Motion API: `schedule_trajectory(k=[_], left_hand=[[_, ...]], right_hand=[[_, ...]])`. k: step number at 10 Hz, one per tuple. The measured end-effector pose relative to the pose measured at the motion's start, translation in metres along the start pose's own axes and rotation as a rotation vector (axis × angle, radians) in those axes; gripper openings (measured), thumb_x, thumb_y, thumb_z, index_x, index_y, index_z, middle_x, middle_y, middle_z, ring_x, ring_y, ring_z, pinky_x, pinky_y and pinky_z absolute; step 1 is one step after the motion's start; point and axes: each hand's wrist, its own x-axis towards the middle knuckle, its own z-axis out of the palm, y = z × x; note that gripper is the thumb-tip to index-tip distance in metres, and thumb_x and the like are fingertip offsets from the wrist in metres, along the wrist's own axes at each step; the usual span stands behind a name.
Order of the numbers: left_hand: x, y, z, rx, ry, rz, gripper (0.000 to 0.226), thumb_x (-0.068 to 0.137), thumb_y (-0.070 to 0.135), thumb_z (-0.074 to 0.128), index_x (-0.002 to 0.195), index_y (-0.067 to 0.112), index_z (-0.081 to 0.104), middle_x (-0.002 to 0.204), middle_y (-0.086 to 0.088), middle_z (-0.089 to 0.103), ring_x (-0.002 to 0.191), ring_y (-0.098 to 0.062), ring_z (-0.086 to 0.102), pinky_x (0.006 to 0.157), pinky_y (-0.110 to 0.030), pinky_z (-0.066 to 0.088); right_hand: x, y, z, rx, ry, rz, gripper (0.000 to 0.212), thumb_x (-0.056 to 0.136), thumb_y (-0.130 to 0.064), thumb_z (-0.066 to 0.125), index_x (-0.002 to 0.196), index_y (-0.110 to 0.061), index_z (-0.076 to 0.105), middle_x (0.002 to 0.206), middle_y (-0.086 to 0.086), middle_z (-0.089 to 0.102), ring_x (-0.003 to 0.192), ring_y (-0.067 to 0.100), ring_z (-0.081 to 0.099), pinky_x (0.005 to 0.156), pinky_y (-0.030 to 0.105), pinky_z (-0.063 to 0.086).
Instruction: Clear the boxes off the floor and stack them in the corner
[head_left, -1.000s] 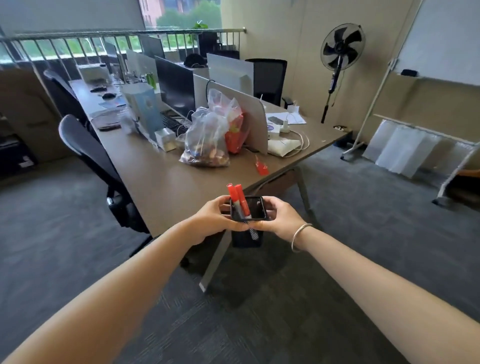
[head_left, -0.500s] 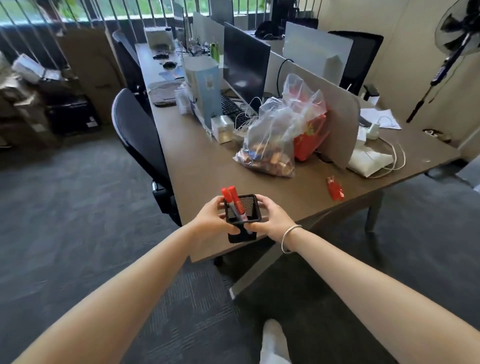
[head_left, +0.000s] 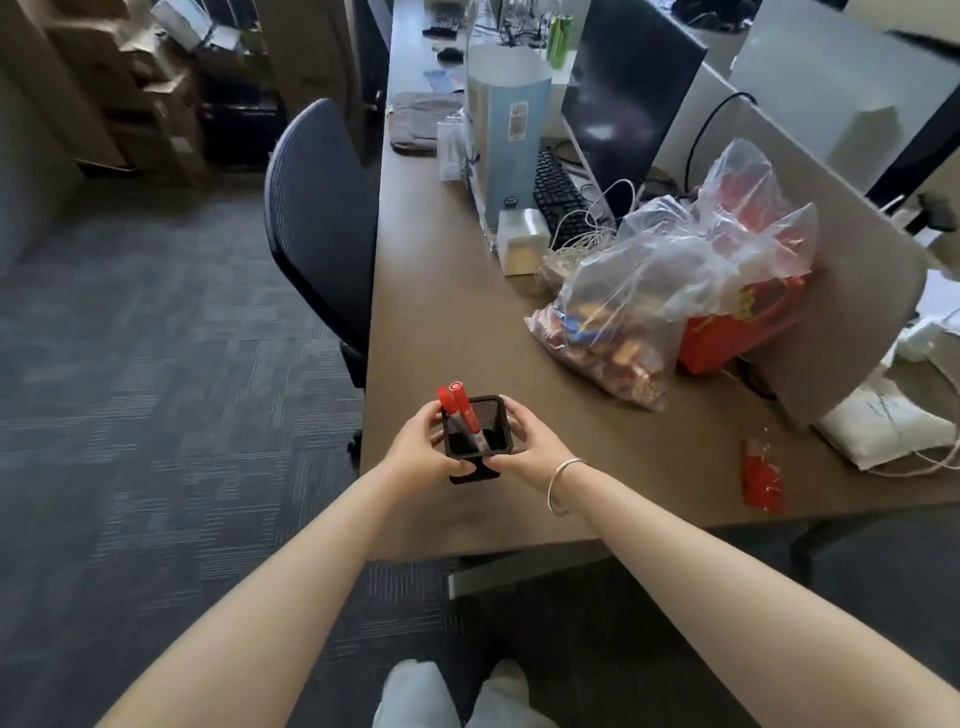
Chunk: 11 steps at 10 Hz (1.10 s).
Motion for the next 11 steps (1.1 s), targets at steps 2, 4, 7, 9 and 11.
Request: schedule_trajectory(k=[2, 4, 7, 9, 11], left_hand=[[0.027, -0.024, -0.008, 0.002, 0.012, -0.058, 0.083, 0.059, -0.001, 0.085, 0.130, 0.023, 0.051, 0.129, 0.002, 0.059, 0.122, -0.020, 0.057, 0.102, -0.040, 0.049], [0.037, -0.031, -0.014, 0.043, -0.009, -0.066, 0.082, 0.063, 0.003, 0.084, 0.133, 0.026, 0.047, 0.129, 0.004, 0.059, 0.119, -0.014, 0.057, 0.099, -0.032, 0.050], [0.039, -0.032, -0.016, 0.048, -0.049, -0.065, 0.078, 0.068, -0.001, 0.082, 0.127, 0.032, 0.044, 0.128, 0.008, 0.054, 0.118, -0.017, 0.057, 0.097, -0.031, 0.051], [0.037, -0.024, -0.017, 0.048, -0.081, -0.093, 0.087, 0.072, -0.003, 0.080, 0.142, 0.024, 0.036, 0.126, 0.011, 0.045, 0.118, -0.014, 0.051, 0.091, -0.025, 0.046], [0.032, -0.016, -0.018, 0.031, -0.099, -0.129, 0.090, 0.075, -0.004, 0.078, 0.146, 0.025, 0.030, 0.144, 0.003, 0.043, 0.130, -0.024, 0.047, 0.091, -0.026, 0.044]], right_hand=[[0.037, 0.013, 0.010, 0.042, -0.037, 0.061, 0.080, 0.076, 0.023, 0.059, 0.143, -0.012, 0.031, 0.126, -0.003, 0.049, 0.119, 0.004, 0.044, 0.091, 0.019, 0.047], [0.050, 0.021, 0.019, 0.069, -0.025, 0.096, 0.082, 0.076, 0.021, 0.061, 0.143, -0.016, 0.031, 0.128, -0.005, 0.048, 0.116, 0.003, 0.046, 0.085, 0.015, 0.049], [0.053, 0.021, 0.023, 0.084, -0.010, 0.128, 0.084, 0.073, 0.023, 0.060, 0.140, -0.020, 0.033, 0.133, -0.001, 0.049, 0.125, 0.016, 0.048, 0.073, 0.013, 0.050], [0.039, 0.007, -0.003, 0.096, 0.130, 0.199, 0.087, 0.075, 0.016, 0.065, 0.147, -0.017, 0.029, 0.153, 0.007, 0.033, 0.138, 0.024, 0.037, 0.092, 0.026, 0.046], [-0.003, -0.023, -0.065, 0.235, 0.500, 0.118, 0.047, 0.082, 0.003, 0.068, 0.123, -0.014, 0.054, 0.131, 0.012, 0.058, 0.117, 0.023, 0.057, 0.099, 0.043, 0.048]])
